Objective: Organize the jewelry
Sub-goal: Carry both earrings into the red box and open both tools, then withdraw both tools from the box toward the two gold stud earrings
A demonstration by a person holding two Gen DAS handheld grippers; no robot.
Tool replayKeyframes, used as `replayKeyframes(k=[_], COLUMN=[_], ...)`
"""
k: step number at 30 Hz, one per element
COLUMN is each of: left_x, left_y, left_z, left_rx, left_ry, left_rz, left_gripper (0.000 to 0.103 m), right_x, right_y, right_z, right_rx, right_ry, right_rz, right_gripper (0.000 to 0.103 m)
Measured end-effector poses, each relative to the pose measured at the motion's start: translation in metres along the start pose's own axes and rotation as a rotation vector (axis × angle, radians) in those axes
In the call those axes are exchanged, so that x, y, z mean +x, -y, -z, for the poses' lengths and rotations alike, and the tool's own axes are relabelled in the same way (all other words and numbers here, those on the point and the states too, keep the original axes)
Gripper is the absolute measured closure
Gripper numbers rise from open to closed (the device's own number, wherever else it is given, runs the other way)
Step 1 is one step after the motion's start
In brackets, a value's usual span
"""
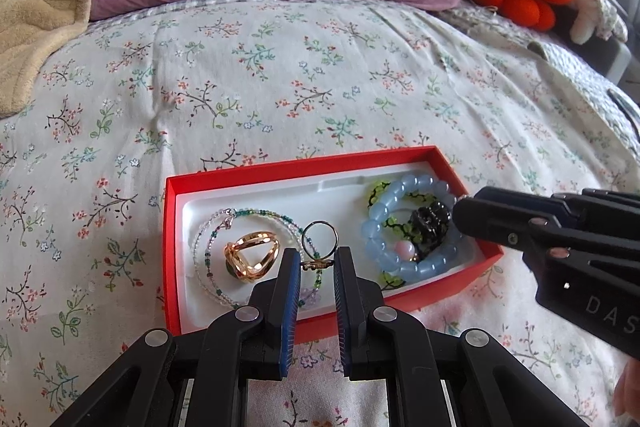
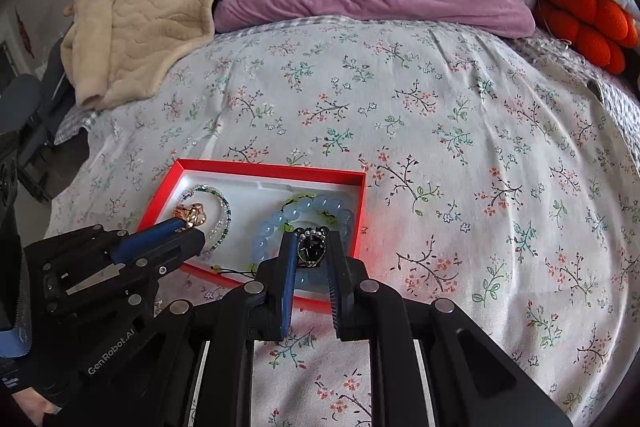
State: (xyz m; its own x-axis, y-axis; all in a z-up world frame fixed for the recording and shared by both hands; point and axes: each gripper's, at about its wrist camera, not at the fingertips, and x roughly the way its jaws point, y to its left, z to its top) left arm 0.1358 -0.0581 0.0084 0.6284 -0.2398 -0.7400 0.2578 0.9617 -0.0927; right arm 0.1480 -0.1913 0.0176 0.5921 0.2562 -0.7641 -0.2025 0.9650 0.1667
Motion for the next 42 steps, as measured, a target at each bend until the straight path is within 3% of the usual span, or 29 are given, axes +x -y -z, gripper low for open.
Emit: replayKeyframes(k=[3, 6, 14, 19, 26, 30, 33, 42], left_x=[-0.001, -0.001, -0.009, -0.021, -0.041, -0.05, -0.055, -0.063], left_y=[0.002, 0.005, 0.013, 0.018, 0.02, 0.019, 0.017, -0.011], left_z=[-0.001, -0.001, 0.001, 0.006, 0.017, 0.027, 0.034, 0.06], left_rx=[0.002, 0.018, 0.071, 0.105, 0.153, 0.163, 0.16, 0.085], left_ry=[0.004, 0.002, 0.012, 0.016, 0.012, -0.011, -0.033, -0.112], left_rz=[-0.007, -0.01, -0.031, -0.065, -0.137, -0.187, -0.205, -0.187], left_gripper=[0.089, 0.079, 0.065, 0.049, 0.025, 0.012, 0.008, 0.006], right_x=[0.001, 0.003, -0.005, -0.018, -0.035, -0.042, -0.046, -0.047], right_y=[0.0, 0.002, 0.006, 0.008, 0.01, 0.011, 0.008, -0.012], right_z=[0.0, 0.0, 0.0, 0.001, 0.005, 0.014, 0.021, 0.058], right_rx=[0.003, 0.007, 0.016, 0.022, 0.011, 0.002, -0.009, -0.064], right_ry=[-0.005, -0.022, -0.016, 0.012, 0.028, 0.033, 0.021, -0.071], right_rz=[-0.001, 0.007, -0.011, -0.015, -0.01, 0.003, -0.006, -0.041], right_gripper=[0.086, 0.086, 0.084, 0.058, 0.055, 0.043, 0.036, 0.029])
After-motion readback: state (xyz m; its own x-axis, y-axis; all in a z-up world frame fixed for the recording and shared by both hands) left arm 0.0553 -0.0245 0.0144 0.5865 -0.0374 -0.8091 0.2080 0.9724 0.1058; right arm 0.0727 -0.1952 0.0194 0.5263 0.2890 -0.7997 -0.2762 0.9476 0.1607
